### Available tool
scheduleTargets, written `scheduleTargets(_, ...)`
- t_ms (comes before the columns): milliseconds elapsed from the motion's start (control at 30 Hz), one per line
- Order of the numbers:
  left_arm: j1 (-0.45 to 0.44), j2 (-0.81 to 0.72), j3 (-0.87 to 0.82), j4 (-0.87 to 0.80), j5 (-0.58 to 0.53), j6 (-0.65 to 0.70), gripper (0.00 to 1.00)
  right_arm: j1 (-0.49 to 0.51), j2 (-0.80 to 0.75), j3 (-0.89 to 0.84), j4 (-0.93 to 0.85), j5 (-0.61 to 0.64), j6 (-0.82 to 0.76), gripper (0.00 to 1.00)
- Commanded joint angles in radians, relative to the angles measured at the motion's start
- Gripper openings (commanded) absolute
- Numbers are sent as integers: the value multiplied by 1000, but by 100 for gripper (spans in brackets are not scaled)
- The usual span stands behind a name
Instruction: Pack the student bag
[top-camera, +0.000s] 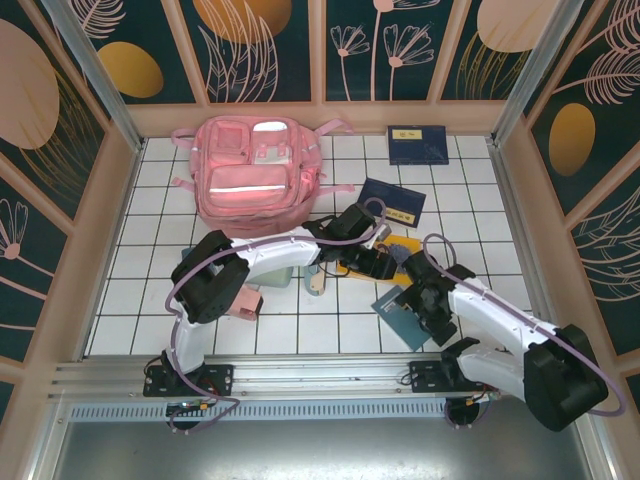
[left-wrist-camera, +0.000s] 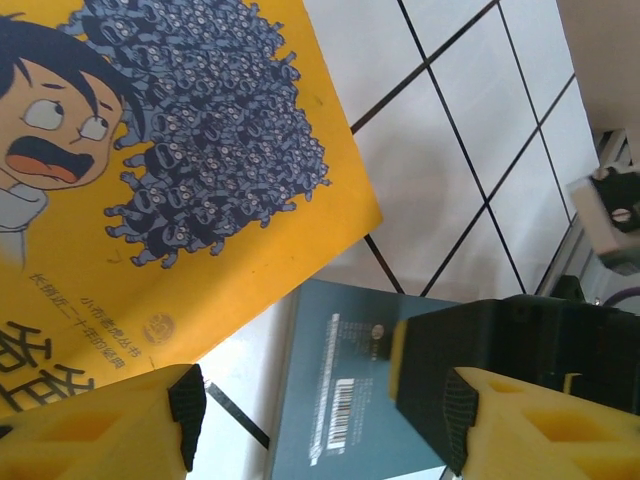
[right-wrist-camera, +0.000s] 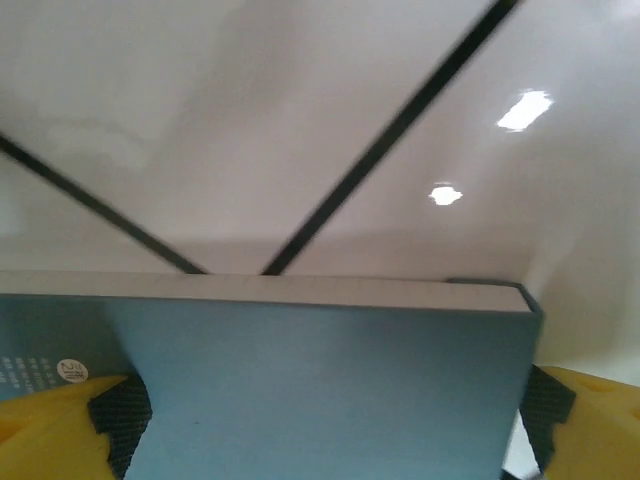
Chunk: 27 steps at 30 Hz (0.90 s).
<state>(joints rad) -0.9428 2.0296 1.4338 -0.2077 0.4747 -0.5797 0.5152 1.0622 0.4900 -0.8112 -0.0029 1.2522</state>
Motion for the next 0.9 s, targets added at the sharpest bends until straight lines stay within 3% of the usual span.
scheduleTargets(0, 2, 35, -15, 60, 67, -14, 65, 14, -17, -73, 218, -54, -23, 99)
scheduleTargets(133, 2, 67, -60, 146, 150, -72, 63, 12, -55, -56, 286, -11, -111, 98)
scheduleTargets(267, 2, 68, -64, 91, 92, -43, 63, -30, -110, -83, 387, -27, -201, 96)
scheduleTargets(400, 1, 41, -96, 64, 30, -37, 63, -115, -144, -118, 535, -133, -325, 94)
scheduleTargets(567, 2, 0, -147, 59, -1, -43, 63, -190, -78, -113, 707, -318, -421, 92)
scheduleTargets(733, 3, -51, -192, 50, -25, -55, 63, -195, 3, -49, 719, -419, -452, 91)
scheduleTargets(867, 4, -104, -228, 55, -57, -72, 63, -195, -8, 8, 673, -412, -479, 91)
